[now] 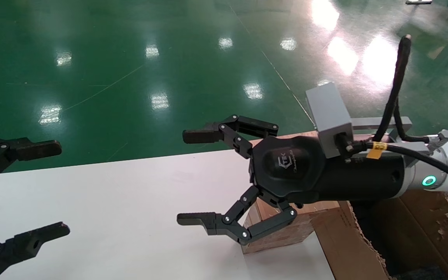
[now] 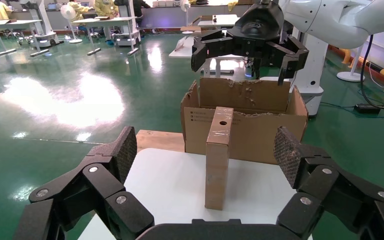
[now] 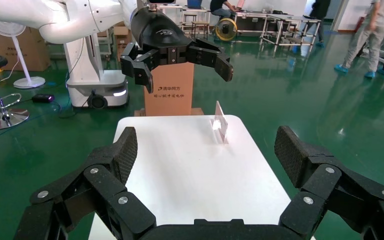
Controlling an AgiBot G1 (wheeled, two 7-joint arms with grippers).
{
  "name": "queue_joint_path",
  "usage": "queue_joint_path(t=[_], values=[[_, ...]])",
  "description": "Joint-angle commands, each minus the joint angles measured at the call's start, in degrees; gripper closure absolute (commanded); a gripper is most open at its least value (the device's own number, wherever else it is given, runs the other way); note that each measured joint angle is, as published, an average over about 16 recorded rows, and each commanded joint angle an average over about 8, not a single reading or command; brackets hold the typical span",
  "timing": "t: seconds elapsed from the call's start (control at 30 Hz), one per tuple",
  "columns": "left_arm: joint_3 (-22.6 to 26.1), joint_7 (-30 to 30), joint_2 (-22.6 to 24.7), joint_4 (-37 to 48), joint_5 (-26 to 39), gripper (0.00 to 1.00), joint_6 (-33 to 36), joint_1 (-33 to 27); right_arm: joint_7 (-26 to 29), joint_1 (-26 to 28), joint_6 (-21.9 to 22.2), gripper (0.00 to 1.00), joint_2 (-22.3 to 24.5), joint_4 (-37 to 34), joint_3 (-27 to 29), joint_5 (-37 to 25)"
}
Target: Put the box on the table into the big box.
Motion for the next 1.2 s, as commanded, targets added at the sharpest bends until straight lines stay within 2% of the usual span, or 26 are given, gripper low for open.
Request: queue_joint_path(t=[0.03,0.53,0.57,0.63,0.8,0.87,0.9,1.2], values=[[0.0,0.0,0.0,0.0,0.0,0.0,0.0,0.0,0.0,0.0,0.0,0.0,0.0,0.0,0.0,0.0],[0.0,0.0,0.0,0.0,0.0,0.0,0.0,0.0,0.02,-0.04,0.02,0.0,0.05,-0.06,-0.03,-0.1],[0.0,0.0,0.0,0.0,0.0,0.04,0.0,0.0,0.03,-0.08,0.03,0.0,0.12,-0.12,-0.05,-0.17],[0.0,0.0,0.0,0.0,0.0,0.19,0.0,0.0,0.02,-0.2,0.05,0.0,0.41,-0.32,-0.12,-0.49],[0.0,0.0,0.0,0.0,0.0,0.81,0.0,0.0,-0.5,-0.66,-0.29,0.0,2.22,-1.71,-0.32,-2.34],[0.0,0.0,0.0,0.0,0.0,0.95,0.0,0.0,-1.05,-0.71,-0.73,0.0,3.2,-2.72,-0.43,-3.42],[0.0,0.0,0.0,0.0,0.0,1.0,0.0,0.0,-1.39,-0.68,-1.02,0.0,3.69,-3.3,-0.5,-3.99],[0.0,0.0,0.0,0.0,0.0,1.0,0.0,0.0,-5.97,0.23,-4.44,0.0,7.34,-10.26,-2.98,-9.76]])
